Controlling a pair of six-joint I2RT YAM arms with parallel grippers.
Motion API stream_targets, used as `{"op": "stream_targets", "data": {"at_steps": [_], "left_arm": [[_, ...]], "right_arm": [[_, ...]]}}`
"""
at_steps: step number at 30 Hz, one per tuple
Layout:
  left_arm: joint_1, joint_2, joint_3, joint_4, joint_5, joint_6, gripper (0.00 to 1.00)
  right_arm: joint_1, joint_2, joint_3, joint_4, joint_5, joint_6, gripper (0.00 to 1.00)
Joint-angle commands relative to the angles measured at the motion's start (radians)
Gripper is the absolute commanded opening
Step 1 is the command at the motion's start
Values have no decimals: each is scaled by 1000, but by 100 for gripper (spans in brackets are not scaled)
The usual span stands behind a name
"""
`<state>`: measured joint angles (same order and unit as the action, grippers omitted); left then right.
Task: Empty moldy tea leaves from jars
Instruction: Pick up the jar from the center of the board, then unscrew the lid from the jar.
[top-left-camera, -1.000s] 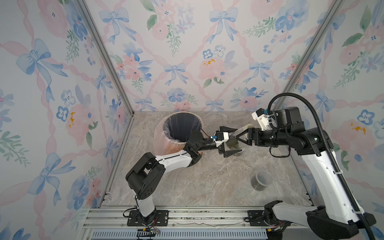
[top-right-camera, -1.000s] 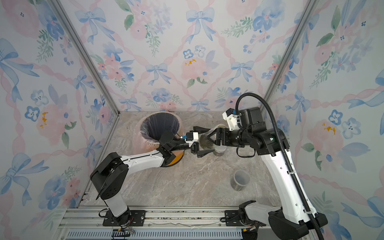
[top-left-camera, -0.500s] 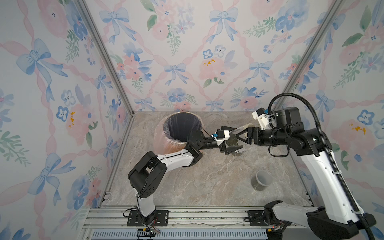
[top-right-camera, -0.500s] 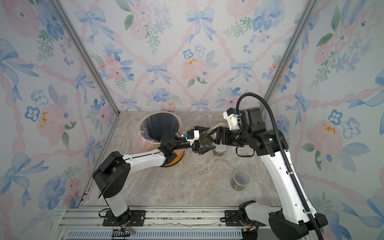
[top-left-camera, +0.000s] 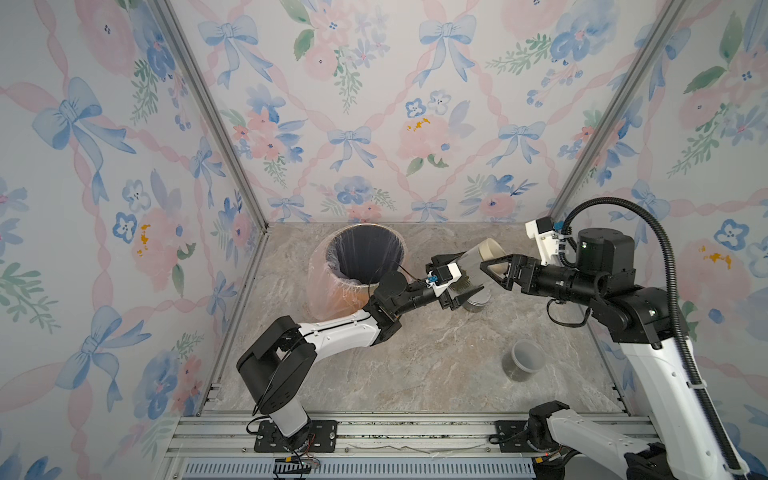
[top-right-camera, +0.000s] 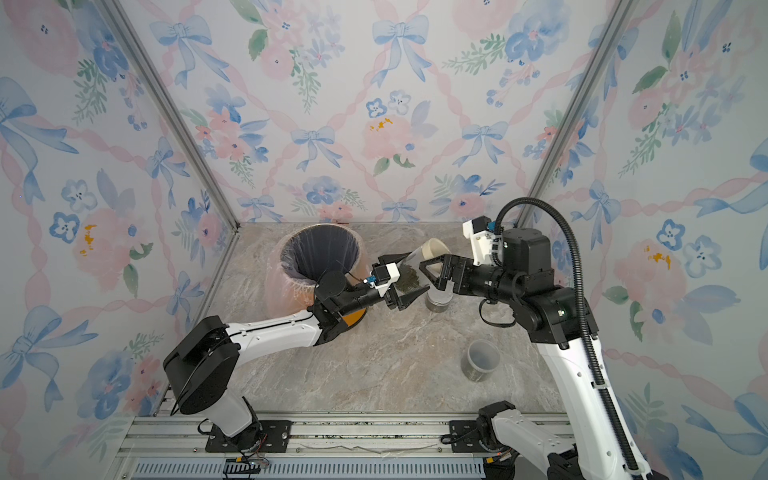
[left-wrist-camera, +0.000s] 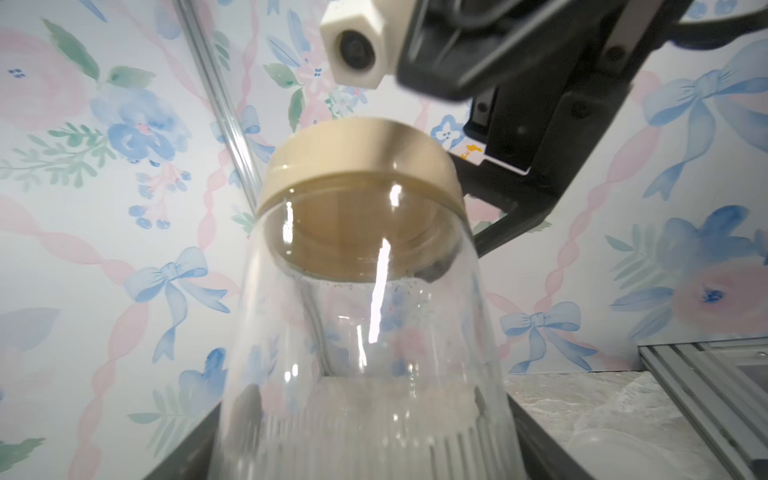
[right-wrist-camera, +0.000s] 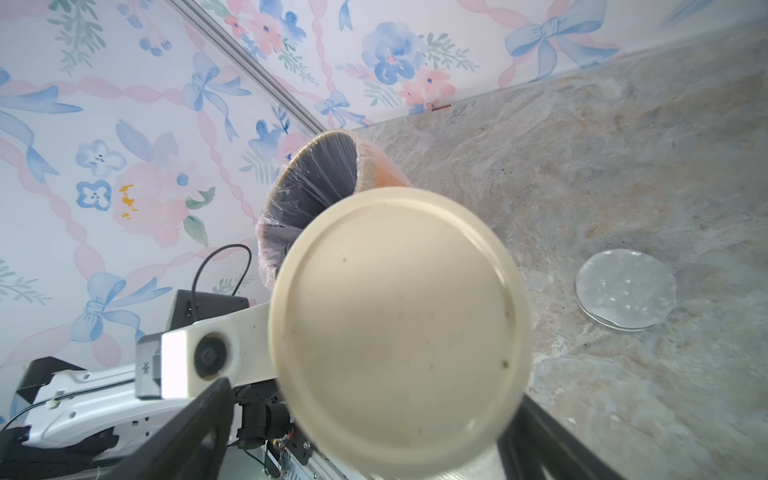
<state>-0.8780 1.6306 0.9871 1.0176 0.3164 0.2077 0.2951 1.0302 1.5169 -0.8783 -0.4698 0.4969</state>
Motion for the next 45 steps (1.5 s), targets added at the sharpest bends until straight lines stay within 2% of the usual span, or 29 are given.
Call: {"op": "stream_targets", "data": {"at_steps": [1,4,7,11,19,24,45], "left_arm": [[-29,-73,-22,26,-247,166,32],[-66,-96,-40,22,-427,303,30],[-75,-112,-60,77,-553,398,29],[-79,-118,-68,146,-641,509,29],[-79,-118,-58,183,-598,748,29],[-80,-88,-1,168,-625,833,28],[-85,-64,62,111,-619,821,28]], "right_arm": [[-7,-21,-35,96,-20,69,97],[-11,-25,-47,125,-15,108,97],[-16,-14,-45,157,-18,158,97],[-20,16,-18,173,-11,196,97],[-24,105,49,234,-38,265,97],[-25,142,79,265,-22,292,96],[2,218,116,363,-25,345,97]]}}
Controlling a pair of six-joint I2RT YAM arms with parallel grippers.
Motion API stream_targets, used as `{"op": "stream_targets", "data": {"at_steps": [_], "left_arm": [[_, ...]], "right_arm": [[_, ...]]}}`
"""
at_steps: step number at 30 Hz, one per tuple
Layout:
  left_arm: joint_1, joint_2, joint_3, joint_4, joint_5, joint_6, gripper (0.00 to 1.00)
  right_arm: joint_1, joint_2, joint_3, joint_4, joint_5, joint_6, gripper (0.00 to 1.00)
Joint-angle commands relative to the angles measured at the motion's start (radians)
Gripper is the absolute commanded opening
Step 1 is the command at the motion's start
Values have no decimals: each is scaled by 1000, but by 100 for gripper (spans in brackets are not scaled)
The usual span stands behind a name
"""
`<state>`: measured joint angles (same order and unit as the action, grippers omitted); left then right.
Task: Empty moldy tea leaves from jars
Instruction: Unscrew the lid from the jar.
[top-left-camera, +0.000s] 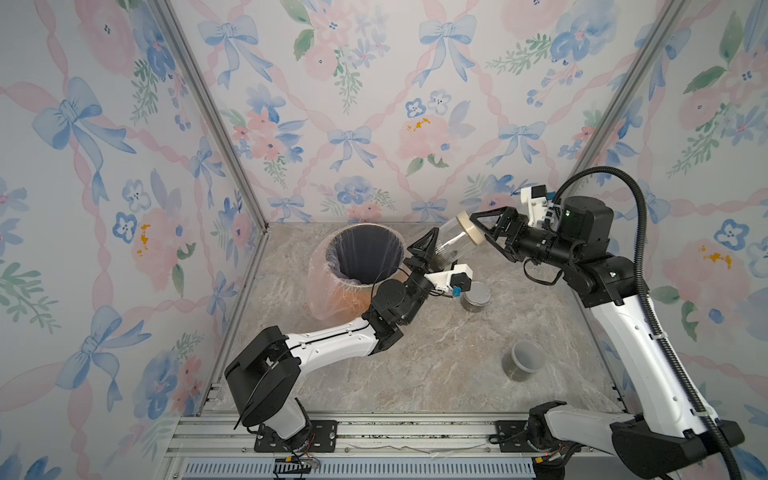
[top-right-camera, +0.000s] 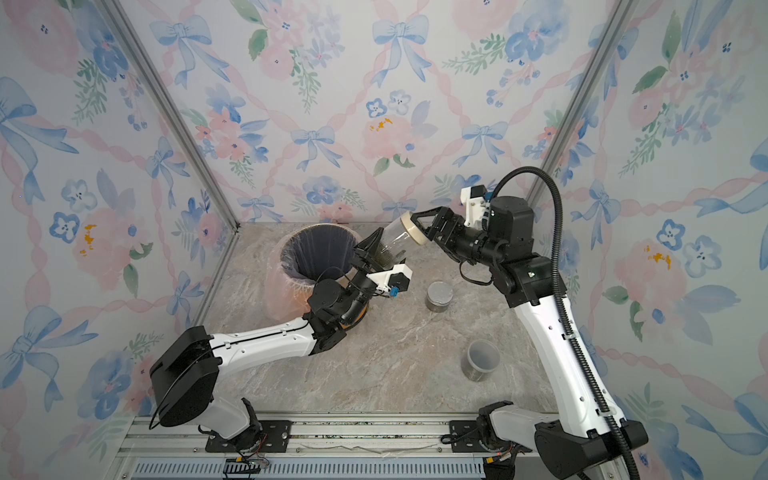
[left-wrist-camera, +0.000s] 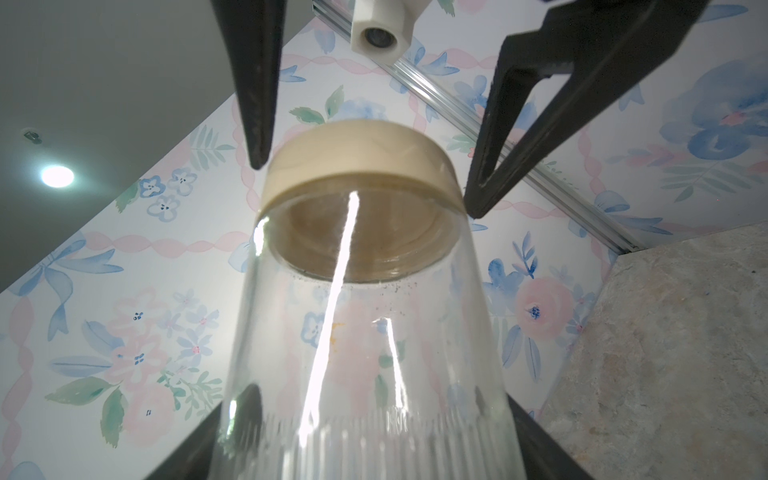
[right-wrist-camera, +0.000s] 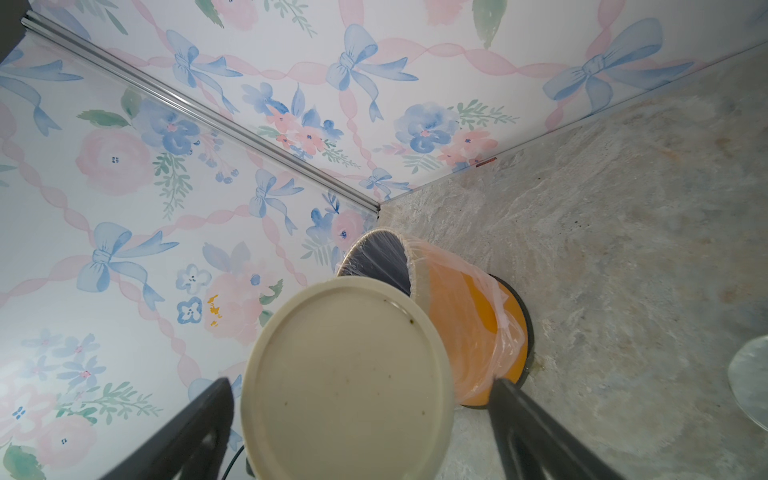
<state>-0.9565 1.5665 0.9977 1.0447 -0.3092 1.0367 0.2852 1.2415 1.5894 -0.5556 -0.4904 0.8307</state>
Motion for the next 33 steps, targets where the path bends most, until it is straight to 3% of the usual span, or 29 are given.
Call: {"op": "stream_targets", "data": {"at_steps": [1,4,11,23,28,33], "left_arm": [[-7,0,53,77,7,-12,28],[-7,0,60,62,1,-22,27],[-8,1,65,60,2,-24,27],[-7,-1,67,30,9,-52,27],[-7,-34,96,-96,31,-161,26],[-6,-85,131,-259,110,-333,24]], "right_arm": [[16,12,47,38,-1,10,97],[29,28,50,37,0,7,100],[53,62,76,32,-8,5,92],[57,67,72,32,-28,-5,60],[62,51,59,11,-45,-60,51],[54,27,28,15,-85,-108,48]]}}
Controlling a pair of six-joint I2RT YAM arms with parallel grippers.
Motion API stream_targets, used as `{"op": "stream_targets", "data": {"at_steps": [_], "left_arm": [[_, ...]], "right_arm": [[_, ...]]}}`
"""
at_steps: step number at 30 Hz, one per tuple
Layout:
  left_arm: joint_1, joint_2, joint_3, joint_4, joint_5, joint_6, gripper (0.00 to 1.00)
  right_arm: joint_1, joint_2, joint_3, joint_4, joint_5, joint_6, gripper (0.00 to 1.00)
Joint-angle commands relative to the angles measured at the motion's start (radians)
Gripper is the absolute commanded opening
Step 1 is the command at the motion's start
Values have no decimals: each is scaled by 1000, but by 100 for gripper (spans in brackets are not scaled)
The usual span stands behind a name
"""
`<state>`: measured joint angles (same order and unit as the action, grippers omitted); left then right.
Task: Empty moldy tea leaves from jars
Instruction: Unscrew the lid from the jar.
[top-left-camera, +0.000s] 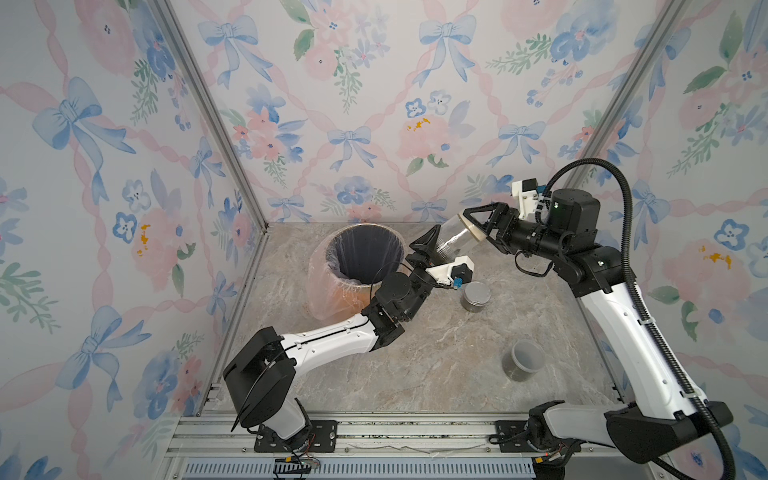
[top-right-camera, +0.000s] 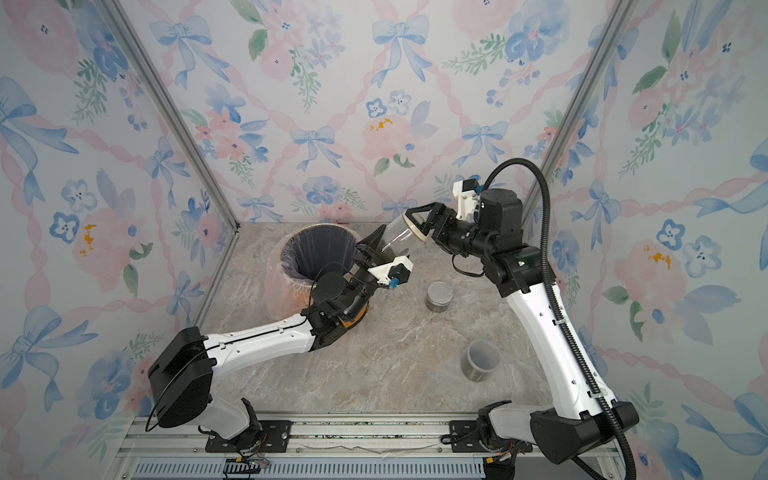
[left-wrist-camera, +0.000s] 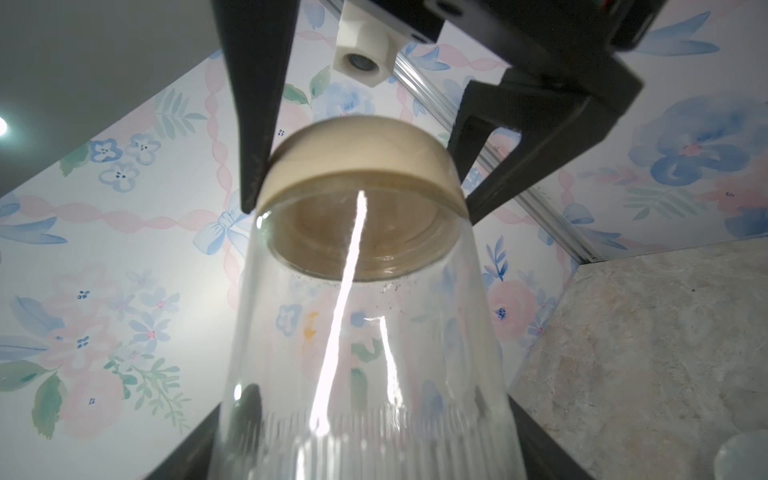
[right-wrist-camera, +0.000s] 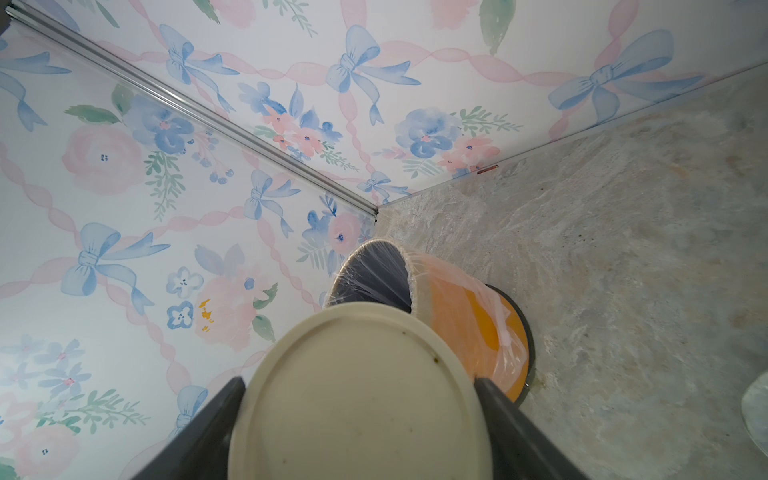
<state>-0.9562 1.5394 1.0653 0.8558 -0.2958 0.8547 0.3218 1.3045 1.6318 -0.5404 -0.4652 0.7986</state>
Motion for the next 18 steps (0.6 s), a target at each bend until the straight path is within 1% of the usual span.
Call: {"op": "stream_targets", "data": {"at_steps": [1,5,8,12,15,16,18], "left_arm": [[-6,-67,77,-105,122,-185,24],[-5,-94,118,-220,187,-291,24],[7,-109,144,-285,267,-405,24],[50,-126,188,-374,407,-551,24],[90,-141,209,-408,514,-667,24],[109,-147,216,-414,563,-711,24],[141,-149,232,-429,653,-788,23]], "right_arm": [[15,-44,-23,3,-121,-87,48],[-4,-77,-80,59,-164,-101,47],[-18,-102,-122,127,-208,-108,46],[-26,-108,-135,159,-277,-148,45],[-31,-113,-150,197,-321,-168,44],[-32,-116,-159,213,-368,-168,44],[-37,-118,-170,243,-405,-209,44]]}}
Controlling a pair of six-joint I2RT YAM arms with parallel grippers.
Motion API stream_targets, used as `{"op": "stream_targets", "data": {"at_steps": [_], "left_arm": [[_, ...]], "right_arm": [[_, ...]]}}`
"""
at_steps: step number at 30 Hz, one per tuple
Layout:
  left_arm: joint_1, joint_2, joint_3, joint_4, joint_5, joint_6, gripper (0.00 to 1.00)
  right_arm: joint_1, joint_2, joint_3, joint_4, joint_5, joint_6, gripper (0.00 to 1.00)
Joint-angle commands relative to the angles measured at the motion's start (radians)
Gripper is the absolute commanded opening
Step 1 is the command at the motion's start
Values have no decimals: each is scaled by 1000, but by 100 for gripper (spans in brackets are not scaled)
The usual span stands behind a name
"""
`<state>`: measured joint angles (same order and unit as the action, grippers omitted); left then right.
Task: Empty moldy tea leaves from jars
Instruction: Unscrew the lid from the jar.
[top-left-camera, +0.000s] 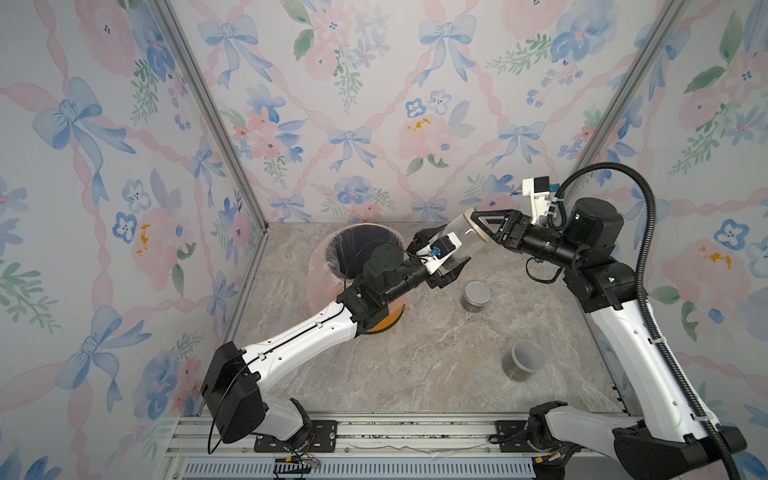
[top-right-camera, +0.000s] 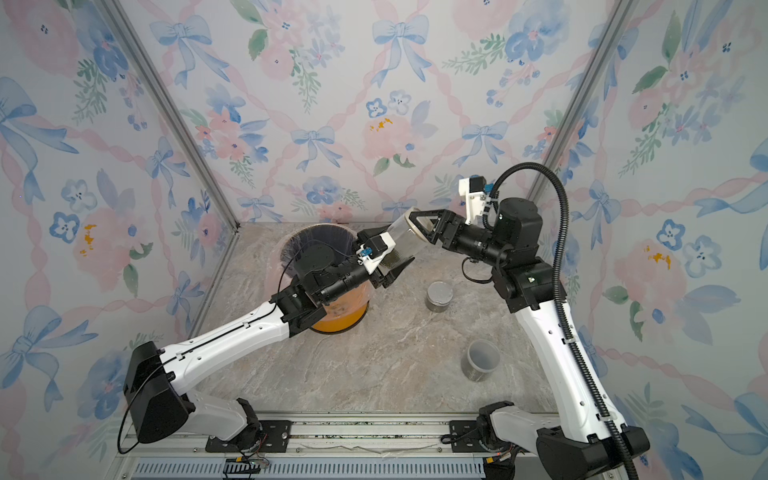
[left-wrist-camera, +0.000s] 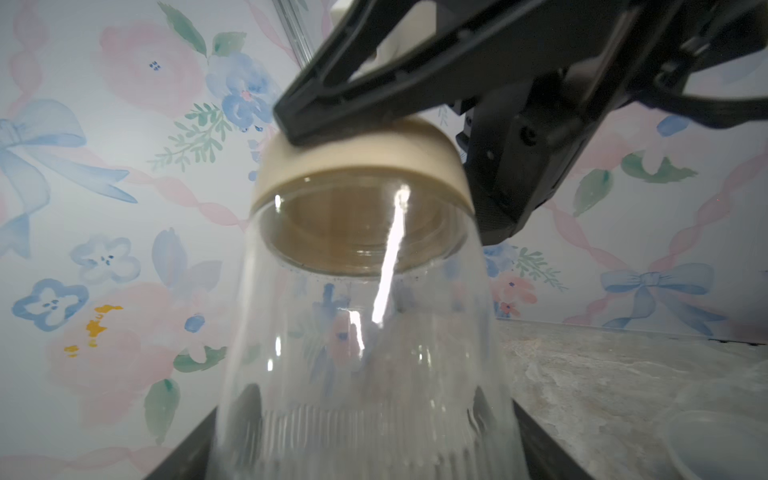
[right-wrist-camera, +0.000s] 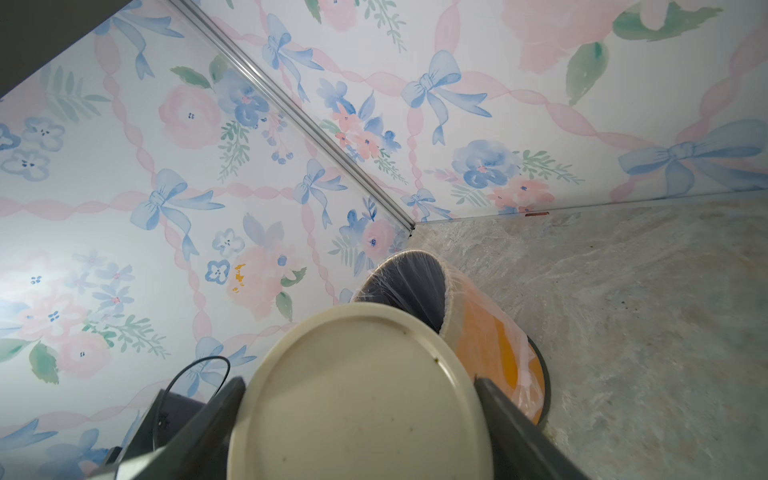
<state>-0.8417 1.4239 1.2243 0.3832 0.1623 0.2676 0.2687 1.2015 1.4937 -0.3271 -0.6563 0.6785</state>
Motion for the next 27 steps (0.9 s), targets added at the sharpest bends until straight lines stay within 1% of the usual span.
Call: {"op": "stream_targets", "data": {"at_steps": [1,6,10,13,16,18,20,22,25,26,27], "left_arm": [[41,-33,85,35,236,-239,23],[113,-7,129,21,371,-418,23],[157,9,130,71,470,-542,23],[174,24,139,94,530,-594,24],[176,25,138,97,533,-599,24],[178,22,135,96,530,-591,24],[178,20,132,96,522,-580,24],[179,16,127,97,510,-570,24],[179,20,118,96,491,-565,24],[182,20,114,96,487,-564,24],[182,19,107,96,482,-560,24]], "right_arm": [[15,-15,-40,52,-236,-95,44],[10,-2,-84,176,-309,-103,44],[10,19,-102,238,-354,-130,45],[9,26,-105,241,-373,-164,46],[7,32,-110,252,-381,-169,47],[8,31,-113,252,-381,-166,50],[7,31,-110,250,-378,-160,58],[-1,32,-115,272,-375,-129,68],[-18,23,-133,347,-371,-61,89],[-22,19,-134,355,-367,-27,96],[-26,14,-134,362,-357,-11,100]]}}
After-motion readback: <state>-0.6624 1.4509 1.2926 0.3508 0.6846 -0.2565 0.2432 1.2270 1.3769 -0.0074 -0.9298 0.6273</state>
